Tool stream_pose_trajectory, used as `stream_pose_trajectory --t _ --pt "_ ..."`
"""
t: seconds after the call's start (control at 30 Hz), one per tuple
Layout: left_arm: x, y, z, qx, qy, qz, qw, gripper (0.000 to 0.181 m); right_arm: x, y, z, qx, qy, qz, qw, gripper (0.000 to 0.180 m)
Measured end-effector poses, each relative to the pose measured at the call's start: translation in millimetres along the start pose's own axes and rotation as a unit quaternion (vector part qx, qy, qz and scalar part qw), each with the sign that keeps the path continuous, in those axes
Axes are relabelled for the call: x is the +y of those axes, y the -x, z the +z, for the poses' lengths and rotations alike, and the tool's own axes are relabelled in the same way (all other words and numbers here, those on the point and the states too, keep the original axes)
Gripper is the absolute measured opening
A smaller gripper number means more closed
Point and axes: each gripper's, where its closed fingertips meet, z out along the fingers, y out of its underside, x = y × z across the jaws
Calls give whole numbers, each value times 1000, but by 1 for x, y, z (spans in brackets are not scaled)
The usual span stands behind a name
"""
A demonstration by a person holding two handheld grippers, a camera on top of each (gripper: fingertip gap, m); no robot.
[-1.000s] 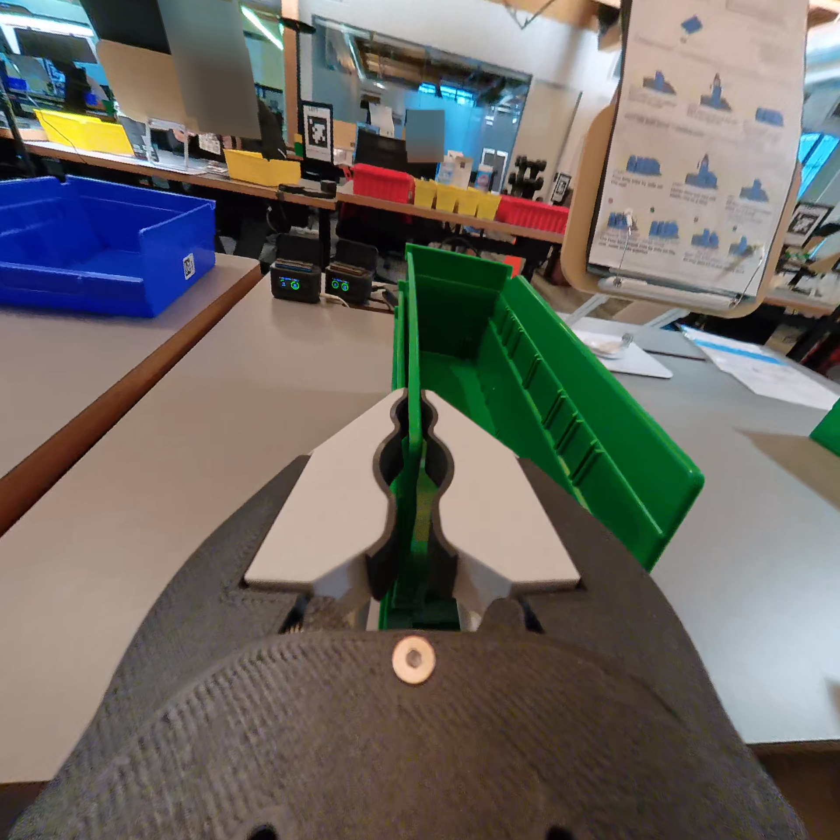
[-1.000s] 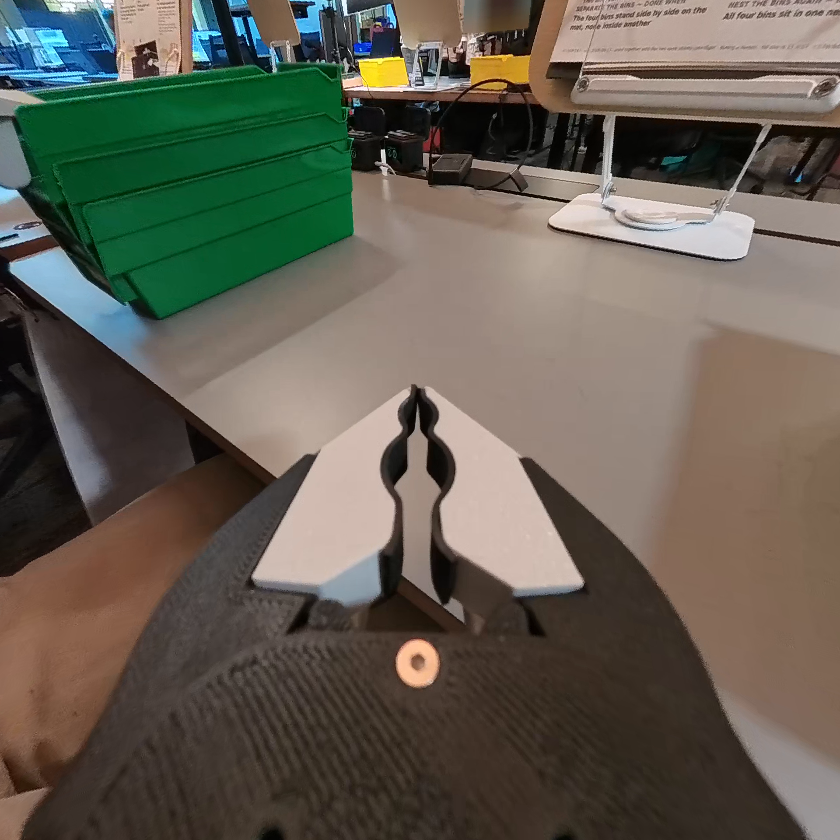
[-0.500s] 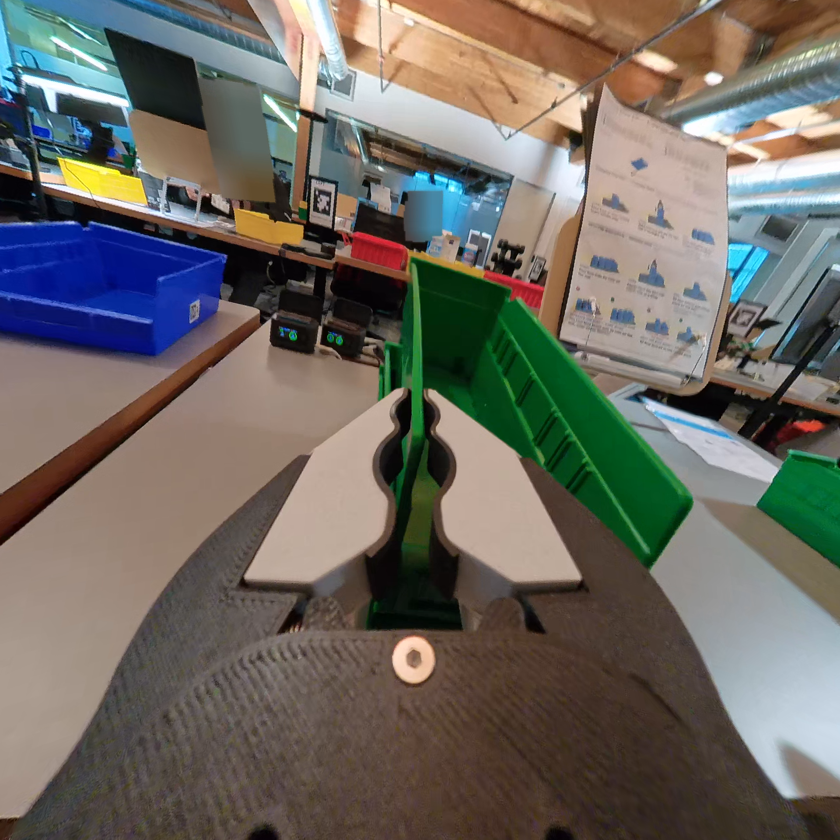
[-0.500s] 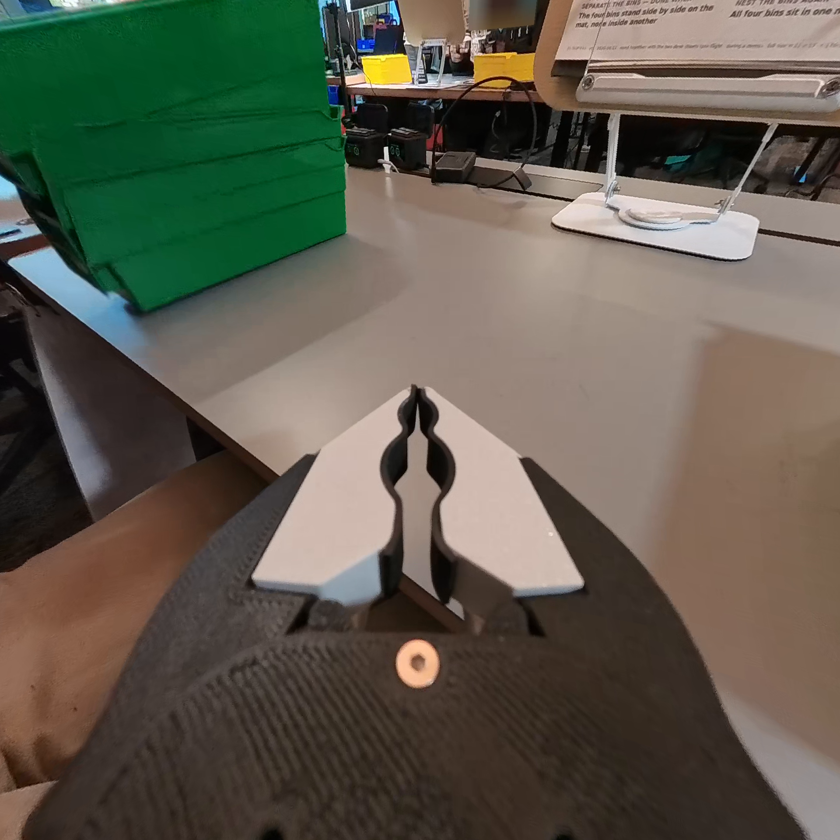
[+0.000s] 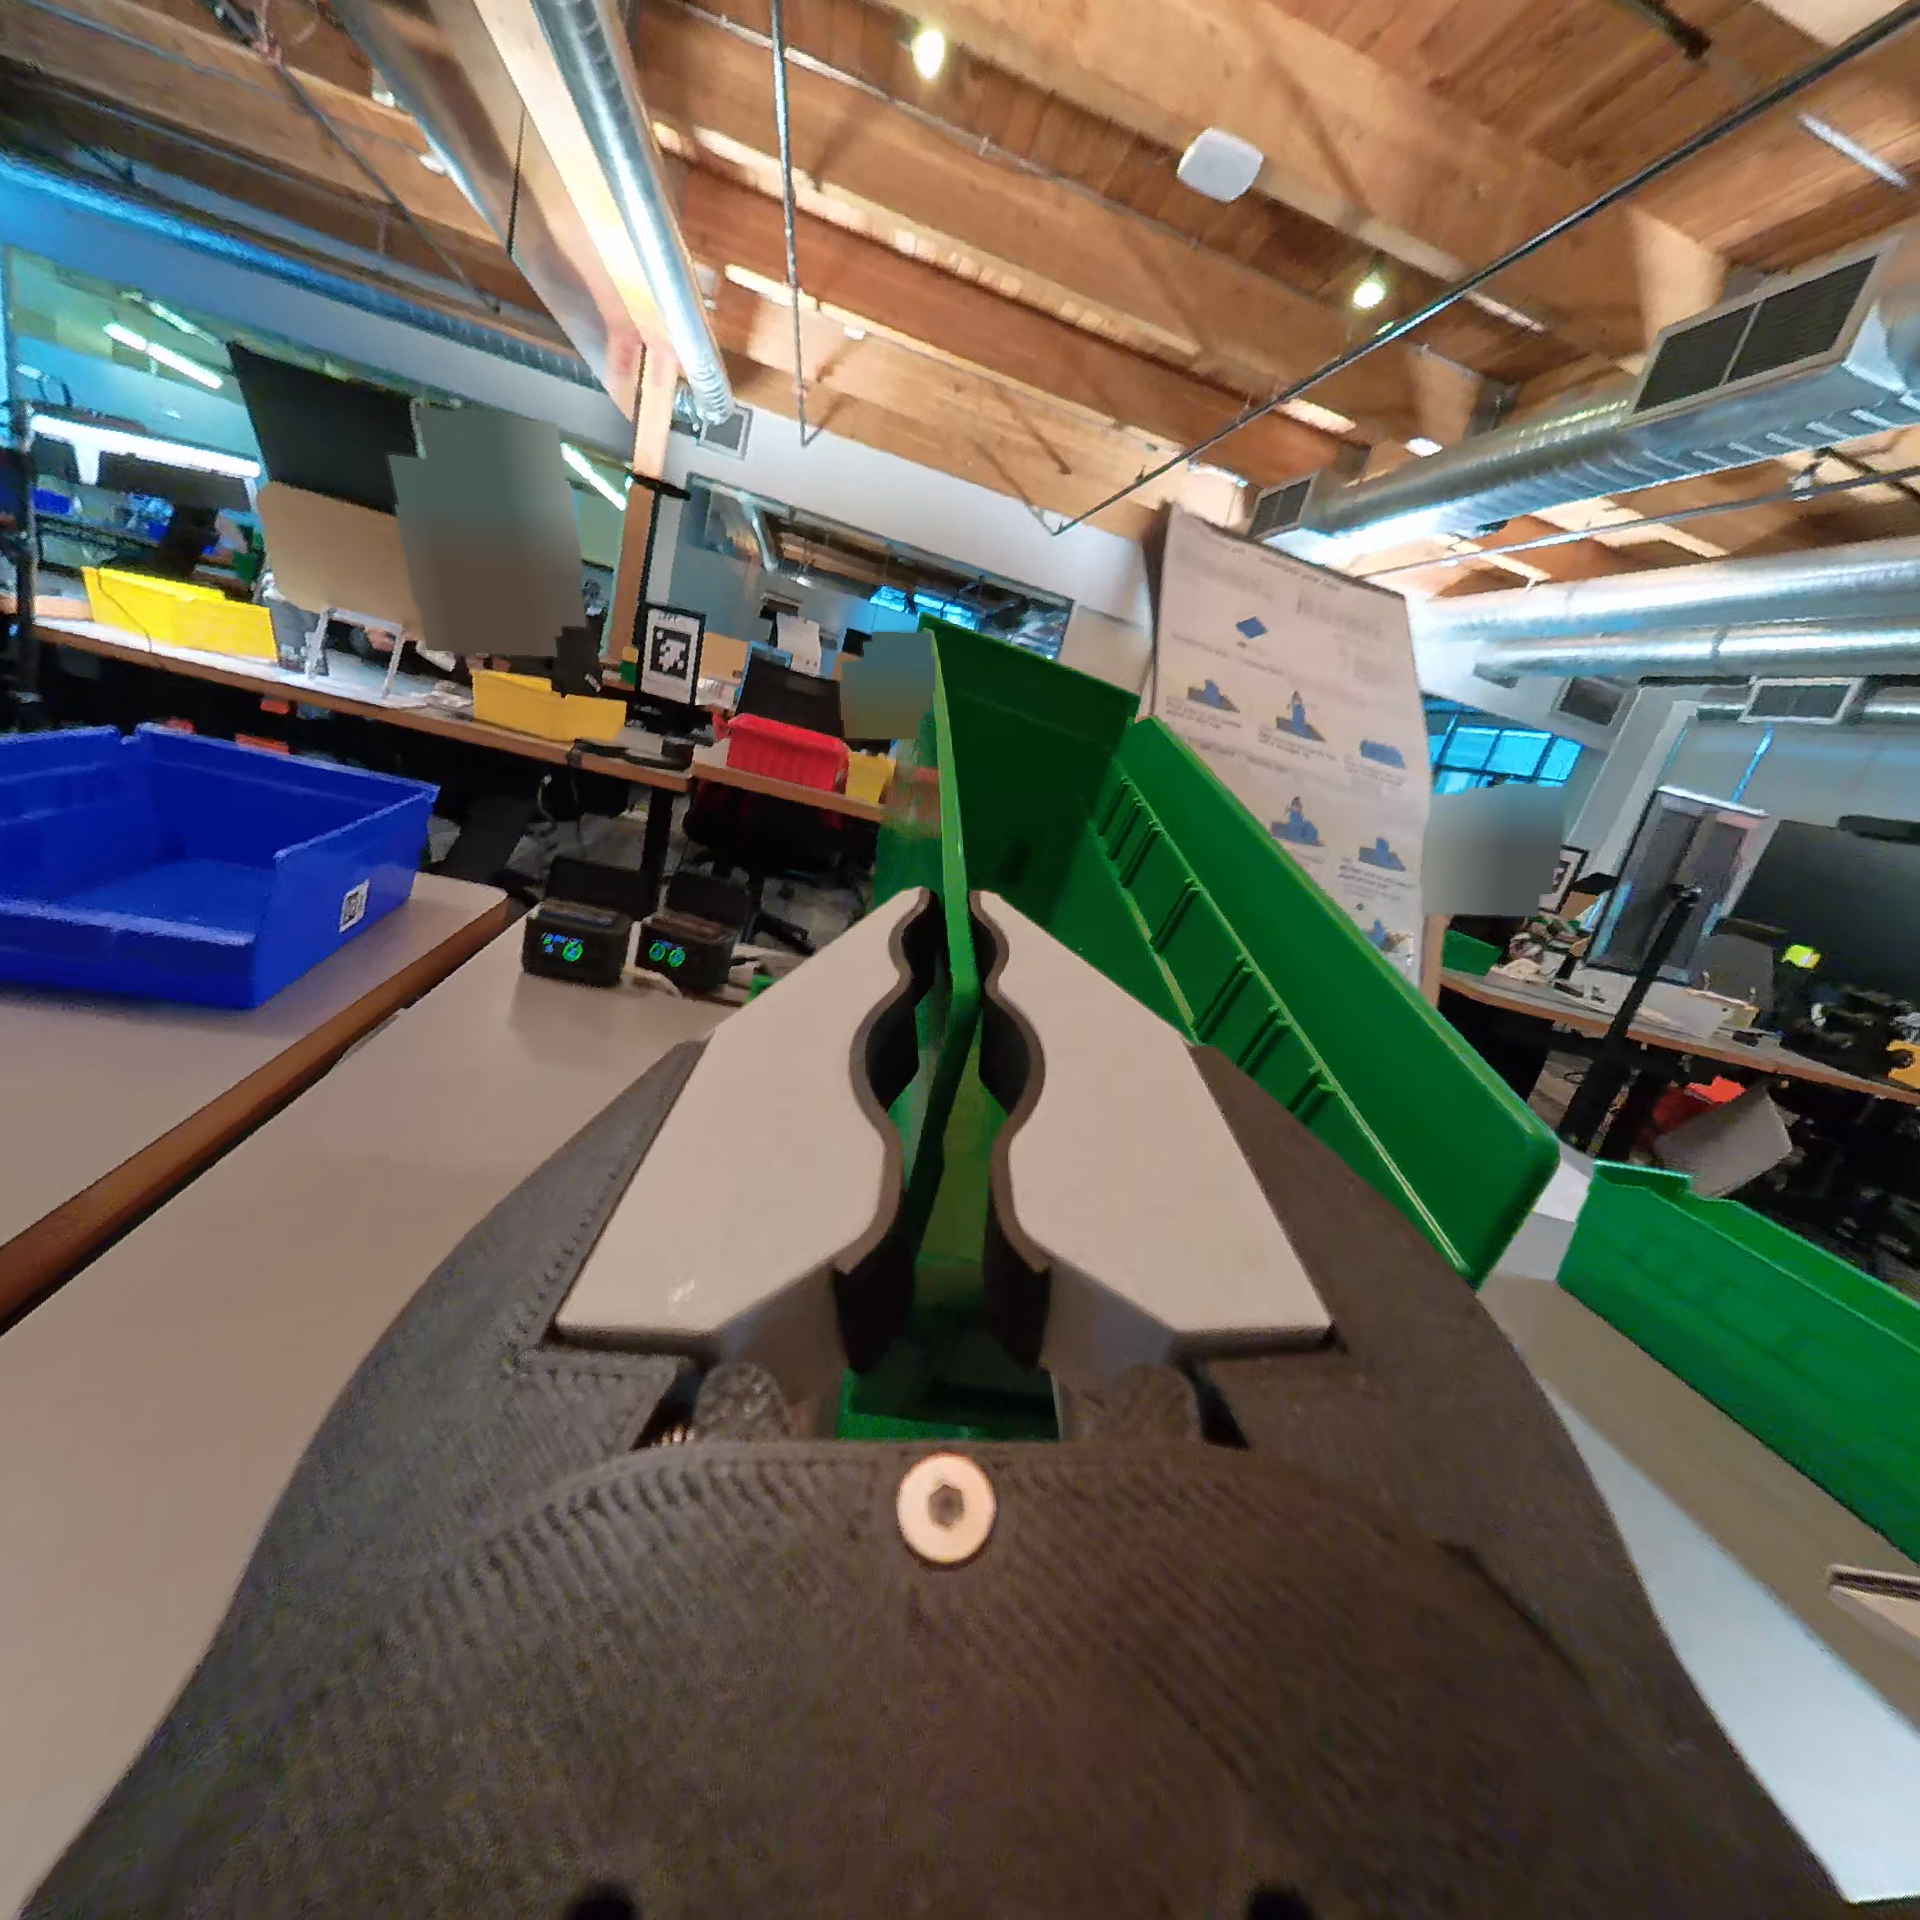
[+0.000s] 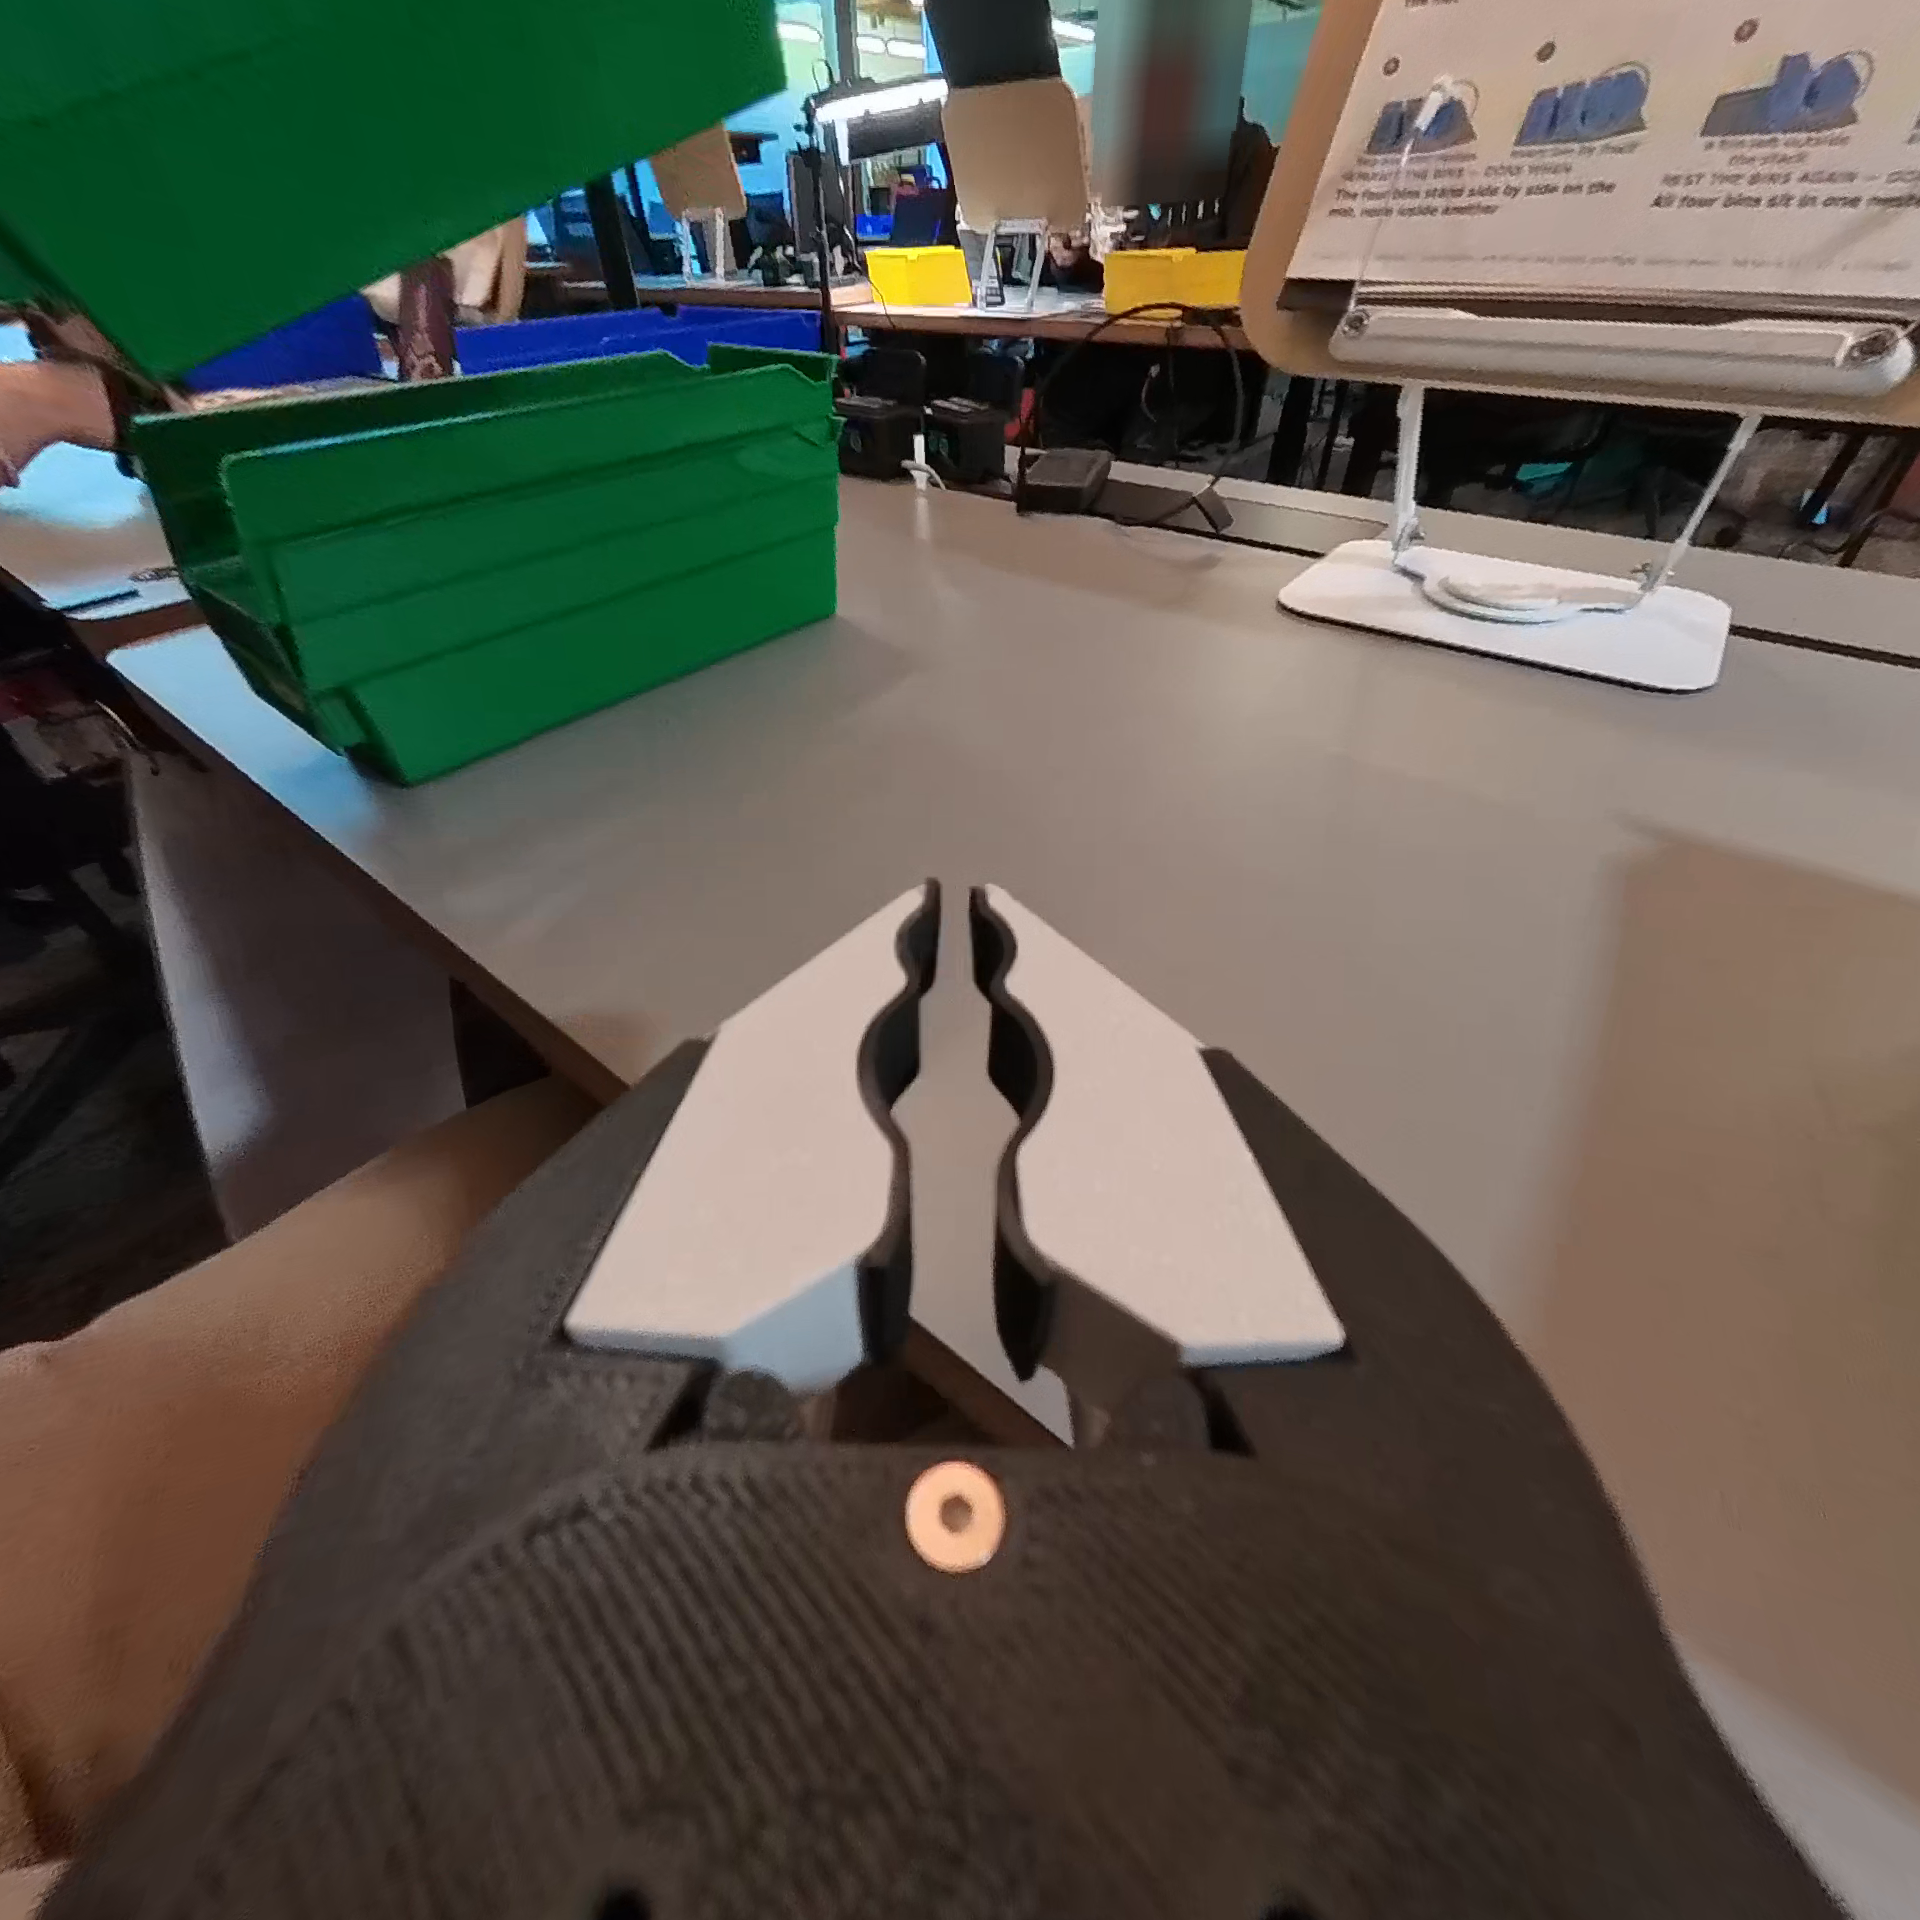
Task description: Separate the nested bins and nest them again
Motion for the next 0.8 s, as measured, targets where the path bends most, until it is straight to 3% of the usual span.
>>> stream_pose_trajectory --t 0.03,0.13,0.27,0.5,0.67,0.8 --pt "-6 -8 -2 7 -9 2 1000 0 -2 3 0 -4 -3 3 1000 7" --pt "-15 -34 -6 33 -24 4 999 0 -10 17 0 -23 -20 17 999 30" --pt "4 -73 -9 72 -2 -16 997 0 -29 53 -3 -62 -56 19 996 59" --pt "73 -152 -25 142 44 32 988 0 -58 140 -24 -175 -114 31 977 69" --pt "125 -177 -36 165 103 20 981 0 -42 139 -11 -140 -63 113 982 83" --pt "147 -188 -43 160 121 9 980 3 -15 118 -1 -78 1 123 989 66"
